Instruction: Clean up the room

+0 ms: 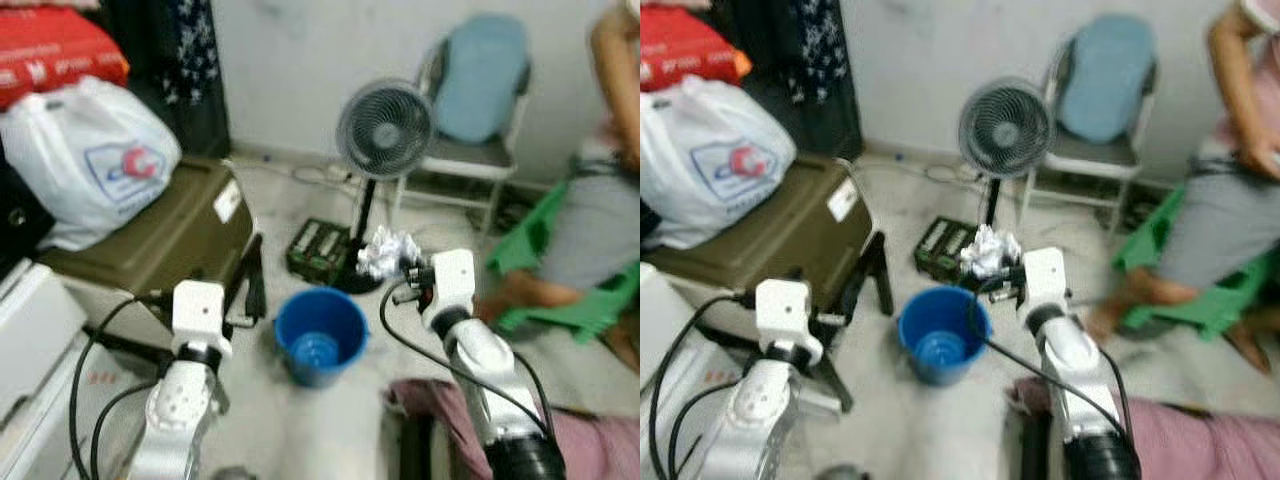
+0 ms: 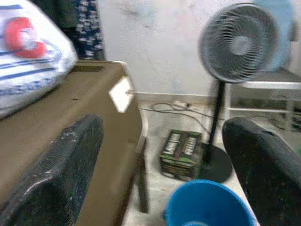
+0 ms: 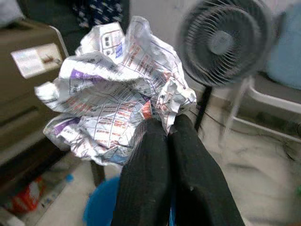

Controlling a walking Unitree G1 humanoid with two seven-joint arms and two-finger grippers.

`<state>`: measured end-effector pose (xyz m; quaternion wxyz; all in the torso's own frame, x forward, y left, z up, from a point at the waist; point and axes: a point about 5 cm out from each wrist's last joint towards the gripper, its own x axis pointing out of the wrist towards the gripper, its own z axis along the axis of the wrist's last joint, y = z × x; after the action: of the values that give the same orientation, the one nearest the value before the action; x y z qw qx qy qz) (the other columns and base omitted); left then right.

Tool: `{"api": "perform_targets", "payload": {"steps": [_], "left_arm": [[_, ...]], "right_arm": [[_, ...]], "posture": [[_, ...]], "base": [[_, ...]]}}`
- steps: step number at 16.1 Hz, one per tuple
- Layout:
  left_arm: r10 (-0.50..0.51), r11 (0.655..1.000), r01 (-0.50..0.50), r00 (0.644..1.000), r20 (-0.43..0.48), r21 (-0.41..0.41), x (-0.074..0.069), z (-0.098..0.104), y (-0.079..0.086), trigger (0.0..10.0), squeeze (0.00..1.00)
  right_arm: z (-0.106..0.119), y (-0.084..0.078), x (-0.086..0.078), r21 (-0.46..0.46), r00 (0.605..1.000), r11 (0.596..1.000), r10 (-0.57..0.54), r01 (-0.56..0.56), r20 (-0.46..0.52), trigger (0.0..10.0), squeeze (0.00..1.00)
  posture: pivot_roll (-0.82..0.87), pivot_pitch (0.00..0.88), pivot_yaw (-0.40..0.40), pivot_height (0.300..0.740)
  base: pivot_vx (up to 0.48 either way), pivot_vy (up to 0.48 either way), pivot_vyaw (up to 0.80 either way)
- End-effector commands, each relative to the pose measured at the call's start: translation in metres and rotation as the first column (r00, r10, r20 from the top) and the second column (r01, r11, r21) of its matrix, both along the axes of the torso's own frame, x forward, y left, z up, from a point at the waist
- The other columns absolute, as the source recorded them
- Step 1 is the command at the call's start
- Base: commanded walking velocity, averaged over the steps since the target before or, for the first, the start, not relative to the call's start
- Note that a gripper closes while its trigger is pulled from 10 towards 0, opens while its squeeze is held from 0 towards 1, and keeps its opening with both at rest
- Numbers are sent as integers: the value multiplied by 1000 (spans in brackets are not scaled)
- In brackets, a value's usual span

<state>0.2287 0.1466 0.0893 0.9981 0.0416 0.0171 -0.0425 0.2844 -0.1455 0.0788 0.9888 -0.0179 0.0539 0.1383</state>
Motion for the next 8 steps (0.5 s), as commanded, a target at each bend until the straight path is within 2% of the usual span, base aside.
{"api": "perform_targets", "payload": {"steps": [1,3,5,8], "left_arm": [[8,1000,-8,1000,-2,11,1,0,4,10000,0],[10,1000,-10,1000,-1,11,1,0,4,10000,0],[12,1000,-12,1000,-1,11,1,0,4,10000,0],[7,1000,-7,1000,-2,11,1,0,3,10000,0]], "right_arm": [[6,9,3,1,999,1000,28,-28,26,10000,0],[6,9,4,2,999,1000,30,-30,26,10000,0],[7,10,4,-2,999,999,34,-34,29,10000,0],[6,9,4,-4,999,999,32,-31,27,10000,0]], "posture": [[27,0,-83,740],[26,0,-83,740],[25,0,-83,740],[23,0,-83,740]], "base": [[349,0,0],[349,0,0],[345,0,475],[345,0,694]]}}
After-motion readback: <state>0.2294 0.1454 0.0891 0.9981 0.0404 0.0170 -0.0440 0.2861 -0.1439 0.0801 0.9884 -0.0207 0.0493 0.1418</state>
